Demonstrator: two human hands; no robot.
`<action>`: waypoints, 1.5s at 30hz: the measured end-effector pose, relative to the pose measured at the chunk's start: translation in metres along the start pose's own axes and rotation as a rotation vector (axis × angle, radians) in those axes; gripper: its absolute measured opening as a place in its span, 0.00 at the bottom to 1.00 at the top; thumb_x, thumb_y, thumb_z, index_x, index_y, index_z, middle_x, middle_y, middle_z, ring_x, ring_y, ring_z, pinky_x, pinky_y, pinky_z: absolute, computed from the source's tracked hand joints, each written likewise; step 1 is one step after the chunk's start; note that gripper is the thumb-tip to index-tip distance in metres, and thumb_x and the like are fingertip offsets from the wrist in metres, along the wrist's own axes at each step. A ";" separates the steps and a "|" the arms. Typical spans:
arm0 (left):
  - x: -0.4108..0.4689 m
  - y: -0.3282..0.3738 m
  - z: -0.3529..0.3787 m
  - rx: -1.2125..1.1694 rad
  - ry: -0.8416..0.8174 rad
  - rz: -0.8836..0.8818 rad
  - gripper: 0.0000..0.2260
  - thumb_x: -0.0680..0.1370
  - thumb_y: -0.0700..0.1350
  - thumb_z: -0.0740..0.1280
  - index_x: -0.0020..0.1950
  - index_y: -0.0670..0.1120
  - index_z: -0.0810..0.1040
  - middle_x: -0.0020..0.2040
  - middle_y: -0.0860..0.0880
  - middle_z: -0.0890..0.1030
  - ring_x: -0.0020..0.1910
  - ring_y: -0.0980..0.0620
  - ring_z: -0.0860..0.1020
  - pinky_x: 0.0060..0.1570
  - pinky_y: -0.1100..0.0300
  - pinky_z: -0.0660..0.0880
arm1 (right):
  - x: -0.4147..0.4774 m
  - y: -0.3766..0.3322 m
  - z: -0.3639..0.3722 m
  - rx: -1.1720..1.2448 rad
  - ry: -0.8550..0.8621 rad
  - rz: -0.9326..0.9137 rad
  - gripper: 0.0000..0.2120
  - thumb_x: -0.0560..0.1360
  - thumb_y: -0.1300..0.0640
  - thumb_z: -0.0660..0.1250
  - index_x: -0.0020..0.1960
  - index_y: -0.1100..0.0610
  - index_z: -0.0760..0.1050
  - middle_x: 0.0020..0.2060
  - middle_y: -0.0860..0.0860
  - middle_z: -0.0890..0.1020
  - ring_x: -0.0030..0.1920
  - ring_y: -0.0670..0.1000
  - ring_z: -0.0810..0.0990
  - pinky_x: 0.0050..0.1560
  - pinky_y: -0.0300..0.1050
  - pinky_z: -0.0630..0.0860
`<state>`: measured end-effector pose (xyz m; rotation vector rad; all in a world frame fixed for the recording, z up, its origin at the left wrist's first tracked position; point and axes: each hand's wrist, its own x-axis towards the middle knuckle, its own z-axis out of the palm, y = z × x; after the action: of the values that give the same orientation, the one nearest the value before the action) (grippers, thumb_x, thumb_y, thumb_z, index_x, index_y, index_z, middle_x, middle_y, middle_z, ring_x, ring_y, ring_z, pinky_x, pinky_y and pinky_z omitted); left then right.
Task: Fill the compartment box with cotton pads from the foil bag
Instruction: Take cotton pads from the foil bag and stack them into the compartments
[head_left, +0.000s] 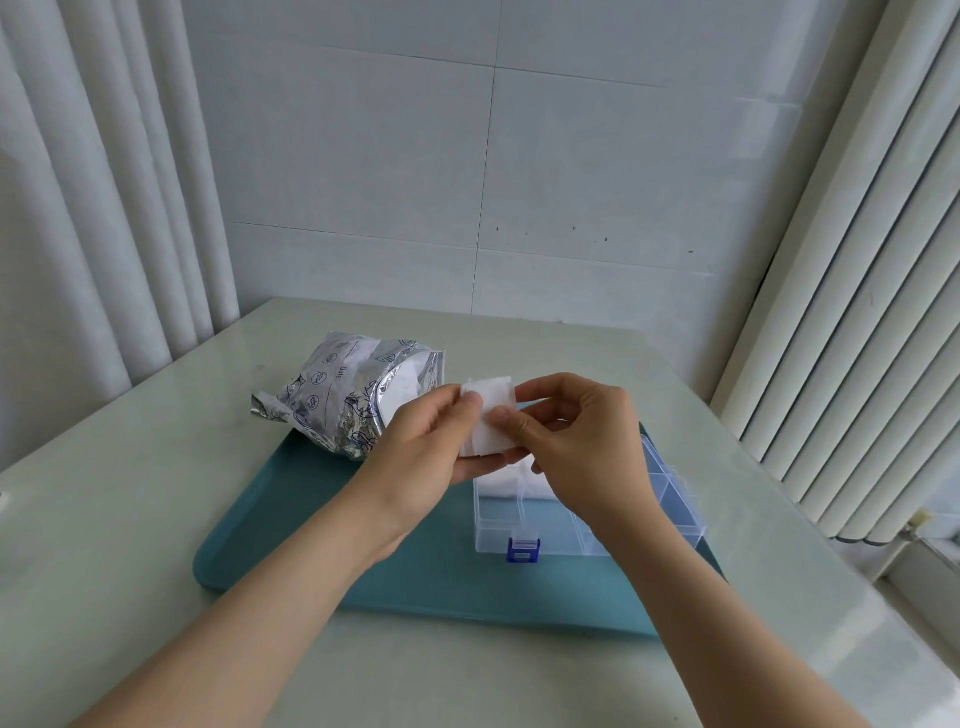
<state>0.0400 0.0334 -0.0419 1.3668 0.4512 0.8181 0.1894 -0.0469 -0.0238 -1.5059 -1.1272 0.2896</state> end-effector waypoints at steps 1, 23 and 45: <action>0.000 -0.001 0.000 0.014 -0.003 0.010 0.15 0.89 0.42 0.57 0.64 0.33 0.78 0.61 0.39 0.86 0.61 0.42 0.85 0.65 0.46 0.80 | 0.000 -0.001 0.001 -0.008 -0.001 -0.001 0.09 0.73 0.55 0.81 0.49 0.54 0.83 0.34 0.49 0.87 0.29 0.49 0.83 0.31 0.43 0.80; 0.002 -0.003 -0.007 0.148 0.119 0.073 0.12 0.87 0.41 0.62 0.65 0.42 0.84 0.57 0.46 0.88 0.58 0.47 0.87 0.59 0.55 0.83 | 0.001 -0.003 -0.005 0.253 -0.104 0.136 0.04 0.78 0.58 0.75 0.48 0.59 0.86 0.38 0.53 0.87 0.33 0.50 0.81 0.33 0.43 0.76; 0.002 0.000 -0.002 -0.195 0.072 -0.043 0.18 0.88 0.48 0.59 0.67 0.38 0.81 0.60 0.37 0.86 0.61 0.40 0.85 0.63 0.48 0.82 | -0.001 0.002 0.007 -0.058 0.020 -0.029 0.01 0.78 0.55 0.75 0.49 0.50 0.85 0.36 0.45 0.86 0.34 0.50 0.85 0.37 0.54 0.85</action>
<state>0.0400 0.0357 -0.0422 1.1470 0.4433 0.8557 0.1848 -0.0428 -0.0284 -1.5393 -1.1485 0.2230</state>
